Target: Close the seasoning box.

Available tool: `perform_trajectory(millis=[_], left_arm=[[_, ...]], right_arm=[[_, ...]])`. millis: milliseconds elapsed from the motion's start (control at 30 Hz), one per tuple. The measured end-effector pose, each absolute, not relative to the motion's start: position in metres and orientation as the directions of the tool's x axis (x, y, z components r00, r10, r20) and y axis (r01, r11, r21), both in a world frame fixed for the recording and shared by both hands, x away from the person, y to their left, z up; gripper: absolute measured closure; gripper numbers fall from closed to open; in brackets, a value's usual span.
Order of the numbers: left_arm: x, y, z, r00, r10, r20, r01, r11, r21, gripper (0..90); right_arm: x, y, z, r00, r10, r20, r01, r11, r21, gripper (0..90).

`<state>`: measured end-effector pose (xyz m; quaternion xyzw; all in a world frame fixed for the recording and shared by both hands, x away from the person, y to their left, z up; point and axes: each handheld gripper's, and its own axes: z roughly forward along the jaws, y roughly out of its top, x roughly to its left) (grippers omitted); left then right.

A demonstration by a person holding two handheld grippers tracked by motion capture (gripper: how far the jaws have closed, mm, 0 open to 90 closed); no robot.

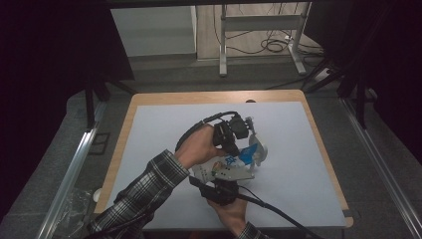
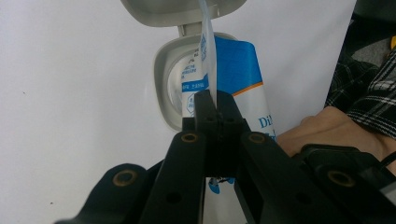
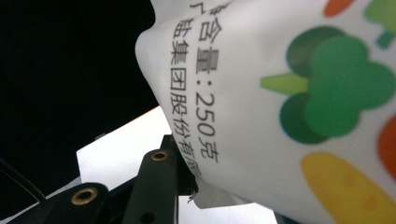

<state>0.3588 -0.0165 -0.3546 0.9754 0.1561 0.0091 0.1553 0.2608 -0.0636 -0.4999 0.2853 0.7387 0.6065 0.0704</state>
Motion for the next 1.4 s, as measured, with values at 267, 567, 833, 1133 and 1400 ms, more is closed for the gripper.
perform_trajectory(millis=[267,567,833,1133,1400], left_arm=[[0.3590,-0.0176,-0.3560,0.950,0.309,-0.033,0.304,-0.903,0.305,90.0],[0.3597,-0.0184,-0.3570,0.952,0.303,-0.034,0.299,-0.906,0.301,90.0],[0.3599,-0.0188,-0.3575,0.952,0.303,-0.037,0.299,-0.905,0.301,90.0],[0.3603,-0.0185,-0.3575,0.952,0.303,-0.039,0.301,-0.905,0.301,90.0],[0.3604,-0.0184,-0.3572,0.952,0.305,-0.039,0.302,-0.904,0.302,90.0]], right_arm=[[0.2602,-0.0638,-0.4984,-0.826,0.506,0.249,0.343,0.099,0.934,69.4],[0.2601,-0.0636,-0.4970,-0.826,0.507,0.246,0.340,0.100,0.935,69.5],[0.2598,-0.0631,-0.4959,-0.829,0.508,0.236,0.331,0.105,0.938,69.5],[0.2592,-0.0626,-0.4943,-0.830,0.505,0.238,0.331,0.102,0.938,69.6],[0.2590,-0.0621,-0.4929,-0.832,0.503,0.236,0.327,0.102,0.939,69.7]])
